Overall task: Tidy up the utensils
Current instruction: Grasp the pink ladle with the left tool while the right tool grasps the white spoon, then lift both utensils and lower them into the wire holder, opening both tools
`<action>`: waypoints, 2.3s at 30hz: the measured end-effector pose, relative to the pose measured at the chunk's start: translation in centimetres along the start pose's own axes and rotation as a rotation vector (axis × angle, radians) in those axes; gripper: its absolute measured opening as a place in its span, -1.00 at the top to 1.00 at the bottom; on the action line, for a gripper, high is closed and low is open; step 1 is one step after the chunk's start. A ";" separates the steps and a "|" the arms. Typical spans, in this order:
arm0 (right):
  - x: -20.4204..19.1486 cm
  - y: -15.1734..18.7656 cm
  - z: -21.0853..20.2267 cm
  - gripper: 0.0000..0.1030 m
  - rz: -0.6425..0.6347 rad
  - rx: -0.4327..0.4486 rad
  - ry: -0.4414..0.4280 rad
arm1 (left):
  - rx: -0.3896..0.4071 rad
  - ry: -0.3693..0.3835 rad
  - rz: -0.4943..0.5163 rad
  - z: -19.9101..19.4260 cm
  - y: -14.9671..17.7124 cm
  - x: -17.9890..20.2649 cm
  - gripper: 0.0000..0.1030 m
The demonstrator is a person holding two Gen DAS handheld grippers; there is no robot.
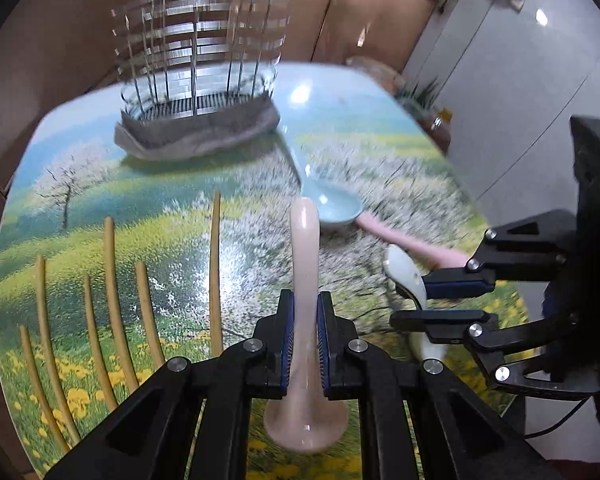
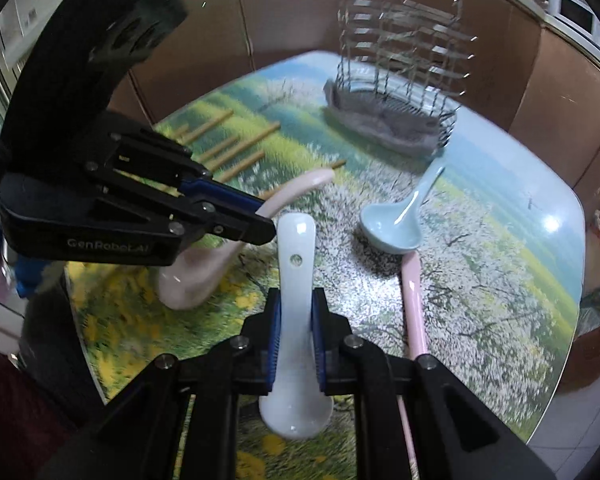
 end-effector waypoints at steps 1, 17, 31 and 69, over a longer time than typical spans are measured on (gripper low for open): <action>-0.1 0.2 -0.4 0.74 0.006 0.014 0.000 | 0.010 0.002 -0.004 -0.4 0.1 0.2 0.80; -0.4 -0.7 -7.5 0.74 0.077 0.181 0.035 | 0.175 0.059 -0.079 -7.3 -0.9 1.1 0.80; 5.6 -14.9 -15.1 0.74 0.137 0.486 0.161 | 0.444 -0.019 -0.168 -16.8 -13.6 -4.4 0.80; 9.0 -18.7 -2.4 0.67 0.114 0.434 0.290 | 0.445 -0.219 -0.143 -7.0 -18.2 -10.2 0.13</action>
Point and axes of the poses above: each gripper's, at about its wrist camera, not at the fingertips, and z roughly the way its jaws point, x to its right, y to its underside, the point moved 6 cm from there along z, roughly the way its jaws point, and after that the axes turned 9 degrees about -x, right-handed, at the moved point
